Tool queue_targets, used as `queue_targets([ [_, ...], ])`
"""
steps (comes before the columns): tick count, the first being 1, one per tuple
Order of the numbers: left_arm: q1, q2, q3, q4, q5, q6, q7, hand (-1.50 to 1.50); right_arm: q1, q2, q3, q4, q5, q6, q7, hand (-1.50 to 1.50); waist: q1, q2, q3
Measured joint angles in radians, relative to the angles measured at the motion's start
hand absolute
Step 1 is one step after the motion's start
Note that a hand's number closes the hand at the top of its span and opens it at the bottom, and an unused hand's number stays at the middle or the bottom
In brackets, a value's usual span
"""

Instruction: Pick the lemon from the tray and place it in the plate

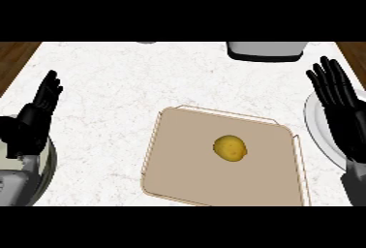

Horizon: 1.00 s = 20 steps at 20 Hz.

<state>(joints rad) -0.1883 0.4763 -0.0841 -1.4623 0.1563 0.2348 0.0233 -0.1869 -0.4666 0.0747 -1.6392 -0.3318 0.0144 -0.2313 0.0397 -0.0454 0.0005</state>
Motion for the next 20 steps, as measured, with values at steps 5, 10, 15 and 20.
queue_targets([
  [5, -0.058, -0.003, -0.056, -0.064, -0.007, -0.063, -0.035, 0.0, -0.044, -0.075, 0.205, 0.105, 0.089, 0.131, 0.221, -1.5, 0.057, 0.06, -0.011],
  [10, -0.113, -0.026, -0.148, -0.109, -0.008, -0.148, -0.061, 0.0, -0.154, -0.219, 0.438, 0.133, 0.281, 0.346, 0.366, -1.5, 0.157, 0.09, -0.026],
  [15, -0.151, -0.056, -0.223, -0.123, 0.0, -0.217, -0.067, 0.0, -0.347, -0.276, 0.662, 0.106, 0.488, 0.572, 0.442, -1.5, 0.201, 0.086, -0.019],
  [20, -0.168, -0.064, -0.23, -0.106, 0.008, -0.239, -0.064, 0.0, -0.548, -0.15, 0.832, 0.141, 0.603, 0.764, 0.527, -1.5, 0.156, 0.074, -0.01],
])
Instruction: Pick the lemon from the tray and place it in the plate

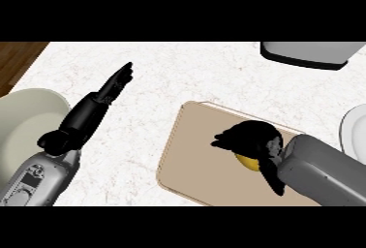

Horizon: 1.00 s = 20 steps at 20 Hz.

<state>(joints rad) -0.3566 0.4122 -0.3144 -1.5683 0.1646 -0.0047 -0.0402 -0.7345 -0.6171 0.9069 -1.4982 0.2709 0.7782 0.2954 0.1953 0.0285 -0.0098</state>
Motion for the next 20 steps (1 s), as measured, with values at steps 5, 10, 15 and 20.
queue_targets([
  [5, 0.021, 0.01, 0.033, 0.027, 0.007, -0.001, -0.014, 0.0, -0.158, 0.208, 0.063, 0.164, 0.01, 0.154, 0.123, -1.5, -0.072, -0.012, 0.004],
  [10, 0.054, 0.022, 0.053, 0.024, 0.006, 0.001, -0.016, 0.0, -0.262, 0.393, 0.06, 0.358, -0.059, 0.284, 0.272, -1.5, -0.123, -0.026, 0.005],
  [15, 0.079, 0.027, 0.073, 0.017, 0.006, 0.003, -0.021, 0.0, -0.38, 0.529, 0.044, 0.54, -0.107, 0.37, 0.372, -1.5, -0.149, -0.029, 0.006],
  [20, 0.109, 0.022, 0.076, -0.001, -0.008, -0.004, -0.032, 0.0, -0.485, 0.587, 0.047, 0.685, -0.132, 0.397, 0.416, -1.5, -0.15, -0.026, 0.007],
])
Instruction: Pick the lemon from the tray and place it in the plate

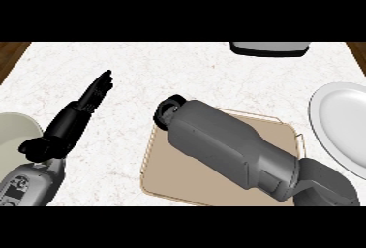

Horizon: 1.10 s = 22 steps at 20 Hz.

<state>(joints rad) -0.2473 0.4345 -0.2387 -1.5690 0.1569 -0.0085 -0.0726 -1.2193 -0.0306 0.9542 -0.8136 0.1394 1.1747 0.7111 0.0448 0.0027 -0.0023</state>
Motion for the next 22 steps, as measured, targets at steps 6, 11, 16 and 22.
queue_targets([
  [6, -0.011, -0.021, 0.004, -0.009, -0.02, 0.001, 0.025, 0.0, -0.079, 0.021, 0.011, 0.105, -0.054, 0.009, 0.006, -1.5, 0.004, 0.004, 0.001],
  [11, -0.004, -0.017, 0.031, -0.004, -0.015, -0.023, 0.014, 0.0, -0.095, 0.026, 0.036, 0.156, -0.078, 0.026, -0.017, -1.5, 0.005, 0.006, 0.001],
  [16, 0.001, -0.018, 0.051, -0.004, -0.021, -0.036, 0.011, 0.0, -0.073, 0.027, 0.083, 0.174, -0.05, 0.043, -0.051, -1.5, -0.003, 0.006, 0.001],
  [22, 0.028, -0.027, 0.067, -0.03, -0.029, -0.04, 0.021, 0.0, -0.038, 0.027, 0.121, 0.162, 0.004, 0.061, -0.091, -1.5, -0.013, -0.004, 0.002],
])
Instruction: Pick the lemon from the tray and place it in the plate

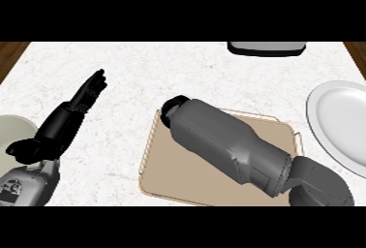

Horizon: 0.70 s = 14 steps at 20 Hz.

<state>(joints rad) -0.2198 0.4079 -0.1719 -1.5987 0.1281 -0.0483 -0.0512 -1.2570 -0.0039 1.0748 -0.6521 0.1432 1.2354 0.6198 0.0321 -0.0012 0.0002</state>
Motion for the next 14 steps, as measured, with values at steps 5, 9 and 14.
queue_targets([
  [5, 0.029, -0.001, 0.009, -0.025, -0.009, -0.007, -0.002, 0.0, 0.02, -0.005, 0.015, -0.012, 0.031, 0.011, -0.025, -1.5, -0.004, -0.009, 0.001],
  [9, 0.02, -0.002, 0.025, -0.022, -0.003, -0.017, 0.011, 0.0, 0.045, -0.018, 0.023, -0.035, 0.043, 0.02, -0.038, -1.5, -0.012, -0.017, 0.002],
  [14, 0.025, -0.004, 0.03, -0.034, -0.014, -0.019, 0.021, 0.0, 0.08, -0.048, 0.056, -0.078, 0.061, 0.03, -0.052, -1.5, -0.015, -0.021, 0.002],
])
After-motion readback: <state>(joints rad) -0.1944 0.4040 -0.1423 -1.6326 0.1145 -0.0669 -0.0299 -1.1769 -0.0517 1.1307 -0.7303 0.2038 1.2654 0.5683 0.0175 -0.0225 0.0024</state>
